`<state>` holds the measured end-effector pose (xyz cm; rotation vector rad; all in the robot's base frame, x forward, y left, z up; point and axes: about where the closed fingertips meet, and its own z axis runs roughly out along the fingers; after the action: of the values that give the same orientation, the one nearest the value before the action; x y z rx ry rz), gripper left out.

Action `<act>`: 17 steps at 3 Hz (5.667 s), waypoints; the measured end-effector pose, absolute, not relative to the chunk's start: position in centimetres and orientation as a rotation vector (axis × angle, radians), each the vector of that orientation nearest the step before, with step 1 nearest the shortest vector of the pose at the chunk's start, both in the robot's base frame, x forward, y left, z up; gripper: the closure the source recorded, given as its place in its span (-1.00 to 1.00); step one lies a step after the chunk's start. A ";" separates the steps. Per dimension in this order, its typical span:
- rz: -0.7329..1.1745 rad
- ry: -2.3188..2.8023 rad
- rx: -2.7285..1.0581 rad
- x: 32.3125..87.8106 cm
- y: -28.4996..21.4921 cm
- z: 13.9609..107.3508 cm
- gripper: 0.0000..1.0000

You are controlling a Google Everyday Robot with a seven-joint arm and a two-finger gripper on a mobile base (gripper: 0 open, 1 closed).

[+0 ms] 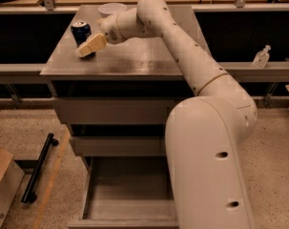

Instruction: Place pepsi can into bottom drawer

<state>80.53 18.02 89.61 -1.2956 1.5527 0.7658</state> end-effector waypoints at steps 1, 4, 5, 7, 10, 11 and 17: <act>0.801 1.515 -1.305 81.7 21.3 89.4 -1.00; 0.836 1.446 -1.277 83.1 23.8 90.2 0.26; 0.816 1.451 -1.238 82.9 21.8 90.9 0.72; 0.703 1.465 -1.141 78.5 13.5 95.3 1.00; 0.663 1.554 -0.976 68.0 5.9 94.0 1.00; 0.664 1.555 -0.977 68.0 5.9 94.0 1.00; 1.051 1.261 -1.178 58.2 11.1 81.6 1.00</act>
Offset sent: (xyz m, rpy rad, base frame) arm 0.0441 0.0745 0.0116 0.1032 -0.0432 0.0846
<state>58.21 11.08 81.60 -1.1782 1.2610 1.0508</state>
